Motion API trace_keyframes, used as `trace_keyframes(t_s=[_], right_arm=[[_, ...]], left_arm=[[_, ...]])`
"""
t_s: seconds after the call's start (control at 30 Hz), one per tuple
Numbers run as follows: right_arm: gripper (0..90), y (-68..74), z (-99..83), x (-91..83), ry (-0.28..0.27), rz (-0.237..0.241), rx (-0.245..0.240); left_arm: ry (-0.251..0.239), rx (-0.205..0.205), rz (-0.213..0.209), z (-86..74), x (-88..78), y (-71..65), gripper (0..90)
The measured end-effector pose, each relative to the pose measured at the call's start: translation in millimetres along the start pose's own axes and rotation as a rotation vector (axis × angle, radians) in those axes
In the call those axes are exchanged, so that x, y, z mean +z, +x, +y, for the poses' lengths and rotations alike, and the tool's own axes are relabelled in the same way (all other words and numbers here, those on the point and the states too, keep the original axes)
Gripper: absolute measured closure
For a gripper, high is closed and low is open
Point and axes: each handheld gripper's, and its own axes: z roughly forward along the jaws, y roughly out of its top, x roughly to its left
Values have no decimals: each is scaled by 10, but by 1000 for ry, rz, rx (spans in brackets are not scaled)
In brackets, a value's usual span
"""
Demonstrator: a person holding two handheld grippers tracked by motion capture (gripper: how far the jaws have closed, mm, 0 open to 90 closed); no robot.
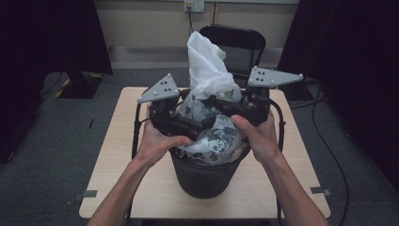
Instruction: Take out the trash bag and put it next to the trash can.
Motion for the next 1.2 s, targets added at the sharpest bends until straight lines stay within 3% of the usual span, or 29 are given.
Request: trace_keyframes(t_s=[0.03,0.07,0.1,0.23,0.3,0.33,0.37,0.43,0.53,0.63,0.8,1.0,1.13,1.2], right_arm=[[889,-6,8,8,-5,2,10],[890,-10,17,14,-6,4,18],[890,-16,19,13,-12,11,31],[848,-48,5,-40,-26,20,62],[716,-38,-7,-72,-21,1,51],[601,-29,-13,-92,-17,-11,49],[474,-18,-14,-116,-11,-35,39],[317,4,-18,-182,4,-74,15],[182,30,-49,-275,29,-125,-26],[155,23,-117,-278,97,-159,-54],[153,-29,-221,-236,126,-174,-73],[125,-119,-238,-116,133,-139,-60],[10,-147,-248,18,133,-82,-43],[0,-156,-263,107,159,-88,-54]], left_arm=[[12,11,-3,2,29,-14,18],[9,36,-11,-1,35,-30,98],[7,57,-29,-6,37,-42,240],[43,101,-44,-11,42,-46,646],[54,91,-39,-19,41,-35,811],[50,87,-48,-24,32,-19,856],[46,85,-46,-25,24,-8,869],[36,74,-42,-23,-9,22,876],[17,55,-37,1,-66,71,878],[-6,43,-32,59,-86,86,879],[-77,14,-67,106,-177,116,881],[-129,-20,-138,141,-228,120,886],[-139,-30,-177,164,-168,95,887],[-133,-13,-178,189,-139,60,888]])
